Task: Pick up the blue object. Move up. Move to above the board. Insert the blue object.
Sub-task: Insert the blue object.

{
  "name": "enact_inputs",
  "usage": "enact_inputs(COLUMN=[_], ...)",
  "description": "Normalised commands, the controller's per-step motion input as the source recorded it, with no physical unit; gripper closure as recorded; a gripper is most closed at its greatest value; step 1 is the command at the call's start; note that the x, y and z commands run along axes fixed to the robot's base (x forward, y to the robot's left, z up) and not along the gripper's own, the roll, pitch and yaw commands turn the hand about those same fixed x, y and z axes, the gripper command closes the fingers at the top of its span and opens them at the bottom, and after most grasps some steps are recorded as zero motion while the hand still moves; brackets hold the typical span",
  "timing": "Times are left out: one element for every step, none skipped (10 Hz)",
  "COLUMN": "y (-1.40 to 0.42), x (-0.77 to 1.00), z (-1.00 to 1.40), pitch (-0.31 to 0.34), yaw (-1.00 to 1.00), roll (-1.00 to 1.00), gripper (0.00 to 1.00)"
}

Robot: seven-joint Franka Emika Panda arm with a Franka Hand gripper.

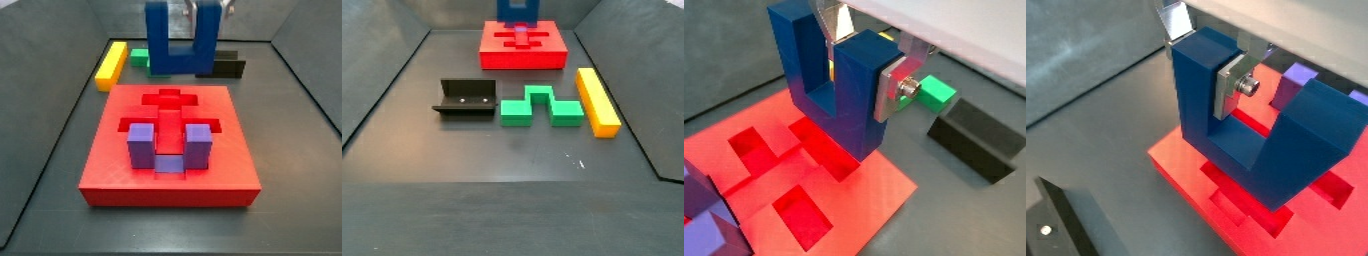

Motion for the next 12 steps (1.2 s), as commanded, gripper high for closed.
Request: enact_inputs(y=[0.00,-0.03,-0.13,-0.09,-0.05,-0.01,0.00,0.00,0.00,0.00,0.00,0.00], x=[0.00,0.02,0.26,0.34,0.26,0.23,0.12,0.03,-0.02,-0.22,-0.27,-0.26], z=[-0.34,-0.31,-0.31,-0.26,-0.26,-0.23,-0.15,-0.09,-0.11,-0.12,-0.15,-0.13], pitch=[0.000,-0.030,-0.097,-0.101,-0.080,-0.063,-0.034,-0.010,-0.011,-0.066,-0.081,-0.076], yaw=[0.00,-0.01,-0.15,-0.23,-0.18,-0.15,-0.10,-0.04,0.00,0.03,0.07,0.05], roll=[-0.08,-0.03,0.04,0.10,0.07,0.08,0.15,0.10,0.00,0.00,0.00,0.00], gripper=[1.00,1.00,1.00,1.00,1.00,1.00,1.00,1.00,1.00,1.00,1.00,1.00])
